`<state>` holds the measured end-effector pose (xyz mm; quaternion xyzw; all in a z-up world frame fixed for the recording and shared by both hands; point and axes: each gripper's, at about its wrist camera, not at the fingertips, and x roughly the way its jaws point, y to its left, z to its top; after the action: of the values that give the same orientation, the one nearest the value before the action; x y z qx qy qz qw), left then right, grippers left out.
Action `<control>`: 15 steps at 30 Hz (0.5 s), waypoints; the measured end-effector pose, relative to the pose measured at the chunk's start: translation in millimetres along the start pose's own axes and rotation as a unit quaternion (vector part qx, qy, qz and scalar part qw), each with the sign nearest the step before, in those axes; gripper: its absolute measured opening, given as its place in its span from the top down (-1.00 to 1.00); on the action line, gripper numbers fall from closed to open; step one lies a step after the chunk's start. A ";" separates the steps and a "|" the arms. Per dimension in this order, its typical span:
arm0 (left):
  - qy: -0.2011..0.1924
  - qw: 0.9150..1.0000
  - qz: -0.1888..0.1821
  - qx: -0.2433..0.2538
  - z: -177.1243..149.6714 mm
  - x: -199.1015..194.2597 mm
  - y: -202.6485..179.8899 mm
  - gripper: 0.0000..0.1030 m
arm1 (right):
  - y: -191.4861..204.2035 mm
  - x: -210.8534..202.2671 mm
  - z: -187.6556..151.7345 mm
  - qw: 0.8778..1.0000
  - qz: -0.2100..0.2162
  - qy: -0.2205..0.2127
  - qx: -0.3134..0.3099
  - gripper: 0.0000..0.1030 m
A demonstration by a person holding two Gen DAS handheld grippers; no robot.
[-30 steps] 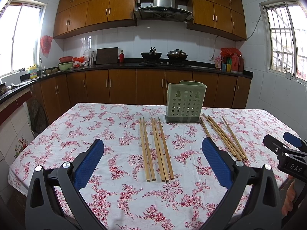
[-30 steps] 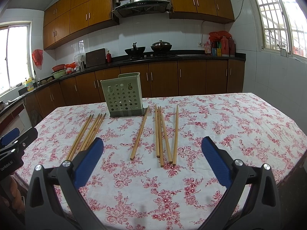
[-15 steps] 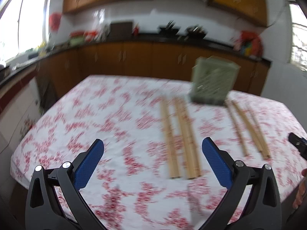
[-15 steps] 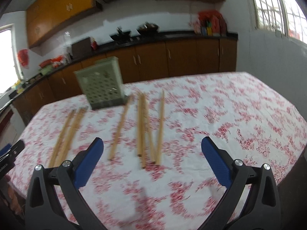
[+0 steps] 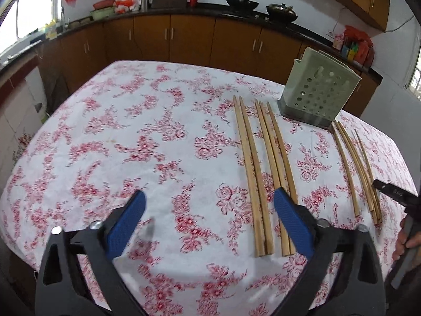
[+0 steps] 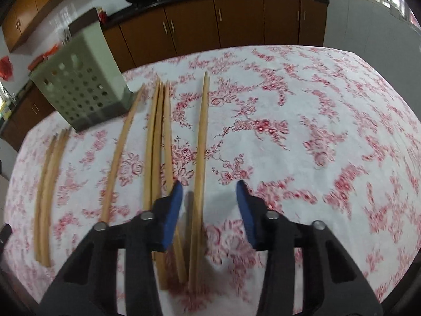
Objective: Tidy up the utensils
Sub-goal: 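Lower the left tool onto one wooden chopstick and close it while the right tool grasps another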
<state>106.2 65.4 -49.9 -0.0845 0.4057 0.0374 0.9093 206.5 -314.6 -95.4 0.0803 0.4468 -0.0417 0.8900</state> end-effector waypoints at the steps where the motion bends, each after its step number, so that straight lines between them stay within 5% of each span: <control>1: 0.003 1.000 -0.002 0.000 2.1 4.6 -0.6 -0.61 | 1.2 1.0 0.3 1.000 -0.008 -0.002 -0.009 0.52; 3: 0.014 1.000 -0.013 -0.001 5.2 15.0 -3.5 -0.41 | 1.3 2.1 -0.9 0.999 -0.025 -0.010 -0.017 0.80; 7: 0.024 0.999 -0.037 0.007 7.6 24.0 -12.7 -0.25 | -16.4 0.8 2.8 1.000 -0.018 -0.011 0.008 0.83; 12: 0.042 0.998 -0.023 0.041 7.6 39.3 -26.5 0.14 | -13.0 -0.7 -0.2 1.000 -0.025 -0.017 -0.005 0.84; 15: 0.051 0.997 -0.022 0.050 6.2 45.2 -30.0 0.20 | -14.4 -0.5 -0.3 1.000 -0.021 -0.016 -0.003 0.84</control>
<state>145.1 37.0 -75.7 -0.0499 0.4505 -0.0076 0.8913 203.9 -328.7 -96.7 0.0674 0.4339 -0.0605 0.8964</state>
